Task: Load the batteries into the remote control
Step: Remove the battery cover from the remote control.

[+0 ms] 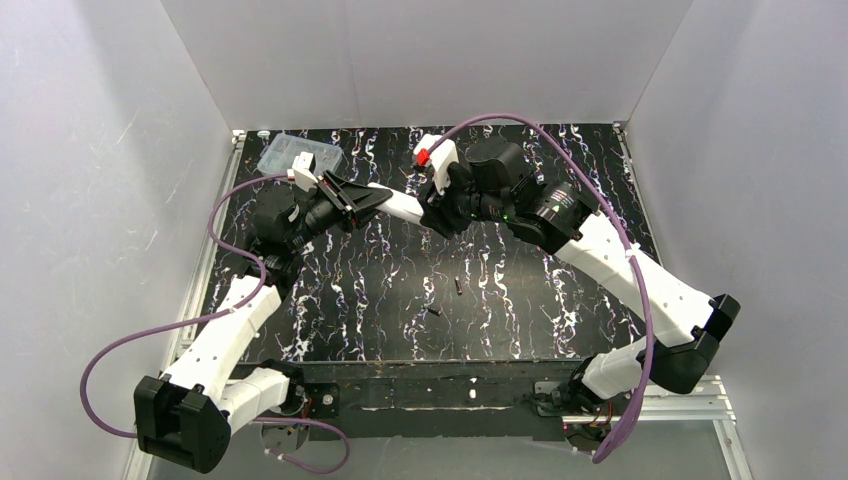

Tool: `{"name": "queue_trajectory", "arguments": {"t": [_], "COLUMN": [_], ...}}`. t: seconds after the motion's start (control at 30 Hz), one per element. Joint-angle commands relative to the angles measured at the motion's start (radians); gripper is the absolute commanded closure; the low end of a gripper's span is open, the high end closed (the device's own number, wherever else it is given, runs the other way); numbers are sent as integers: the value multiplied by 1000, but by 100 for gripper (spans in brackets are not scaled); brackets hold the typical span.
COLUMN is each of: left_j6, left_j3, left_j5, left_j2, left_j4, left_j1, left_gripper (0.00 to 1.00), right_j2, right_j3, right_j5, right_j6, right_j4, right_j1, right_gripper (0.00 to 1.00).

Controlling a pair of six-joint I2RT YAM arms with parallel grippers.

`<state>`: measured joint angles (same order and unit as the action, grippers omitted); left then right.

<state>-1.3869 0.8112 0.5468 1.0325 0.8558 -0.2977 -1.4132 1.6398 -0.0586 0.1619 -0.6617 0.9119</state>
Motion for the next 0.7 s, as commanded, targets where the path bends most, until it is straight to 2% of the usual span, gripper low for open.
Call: {"name": "queue_trajectory", "arguments": {"t": [0.0, 0.4, 0.67], "left_j6": [9, 10, 20], "left_j3": [15, 24, 24], "left_j5": [34, 41, 42], "left_j2": [-17, -6, -9], "left_j4": [69, 63, 44], "left_j1": [-4, -4, -4], "left_gripper": [100, 100, 100], "right_j2": [31, 69, 74], "right_j3": [-13, -61, -63], "right_j5": [-41, -51, -51], "right_j6": [11, 23, 25], "right_j4": [48, 104, 109], "right_j1": [12, 15, 15], "right_gripper": [56, 65, 68]}}
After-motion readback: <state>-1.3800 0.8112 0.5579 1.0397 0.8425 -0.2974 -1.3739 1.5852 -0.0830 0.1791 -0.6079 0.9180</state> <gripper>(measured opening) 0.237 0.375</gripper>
